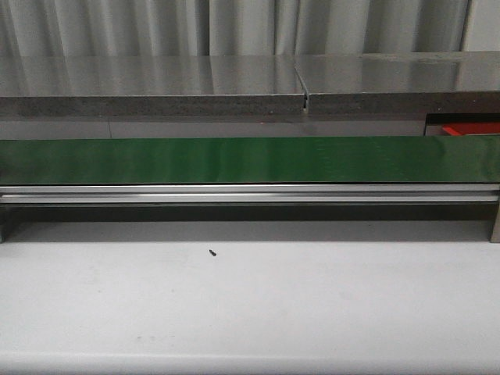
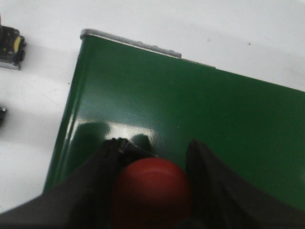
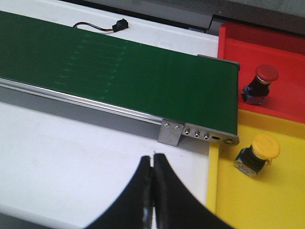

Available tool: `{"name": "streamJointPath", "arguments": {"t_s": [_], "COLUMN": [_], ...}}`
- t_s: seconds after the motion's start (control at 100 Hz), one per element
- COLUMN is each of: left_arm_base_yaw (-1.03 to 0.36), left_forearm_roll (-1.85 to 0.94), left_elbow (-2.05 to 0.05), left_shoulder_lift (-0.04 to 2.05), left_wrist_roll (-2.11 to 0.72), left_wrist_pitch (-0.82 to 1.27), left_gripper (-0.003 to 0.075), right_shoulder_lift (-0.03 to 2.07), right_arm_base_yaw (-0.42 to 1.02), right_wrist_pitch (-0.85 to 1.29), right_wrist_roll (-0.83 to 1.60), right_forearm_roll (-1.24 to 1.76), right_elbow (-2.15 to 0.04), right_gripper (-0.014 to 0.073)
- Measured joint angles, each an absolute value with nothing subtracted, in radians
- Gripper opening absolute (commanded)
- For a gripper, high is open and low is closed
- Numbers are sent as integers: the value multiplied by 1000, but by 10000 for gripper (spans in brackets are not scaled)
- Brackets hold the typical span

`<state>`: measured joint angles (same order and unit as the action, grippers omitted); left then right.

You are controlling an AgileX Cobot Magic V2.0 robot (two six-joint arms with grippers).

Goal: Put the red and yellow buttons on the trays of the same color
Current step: 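Grasp the red button with the left gripper and set it on the belt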

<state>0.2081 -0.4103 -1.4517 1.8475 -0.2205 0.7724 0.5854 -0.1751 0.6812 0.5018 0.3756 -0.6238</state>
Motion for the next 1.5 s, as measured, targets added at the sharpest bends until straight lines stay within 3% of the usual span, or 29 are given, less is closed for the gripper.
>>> {"name": "streamJointPath", "arguments": {"t_s": [0.08,0.25,0.35,0.63,0.9,1.15,1.5], "left_arm_base_yaw": [206,204,204,221,395,571,603], "left_forearm_roll": [-415,-424,-424,-416,-299,-273,-271], "left_elbow": [-1453,-1458,-1458,-1458,-1460,-1460,-1460], "left_shoulder_lift": [1847,1847,1847,1738,1676,1747,1874], "left_wrist_roll": [-225,-261,-266,-267,-206,-194,-176], "left_wrist_pitch": [784,798,800,804,787,759,710], "left_gripper": [150,571,690,692,692,690,690], "right_shoulder_lift": [585,585,585,585,585,585,585], "right_arm_base_yaw": [-175,-175,-175,-175,-175,-175,-175], "right_wrist_pitch": [681,681,681,681,681,681,683], "right_wrist_roll": [502,502,502,502,502,502,502], "right_forearm_roll": [376,376,376,376,376,376,376], "right_elbow": [-624,-624,-624,-624,-624,-624,-624], "right_gripper": [-67,-67,-67,-67,-67,-67,-67]}}
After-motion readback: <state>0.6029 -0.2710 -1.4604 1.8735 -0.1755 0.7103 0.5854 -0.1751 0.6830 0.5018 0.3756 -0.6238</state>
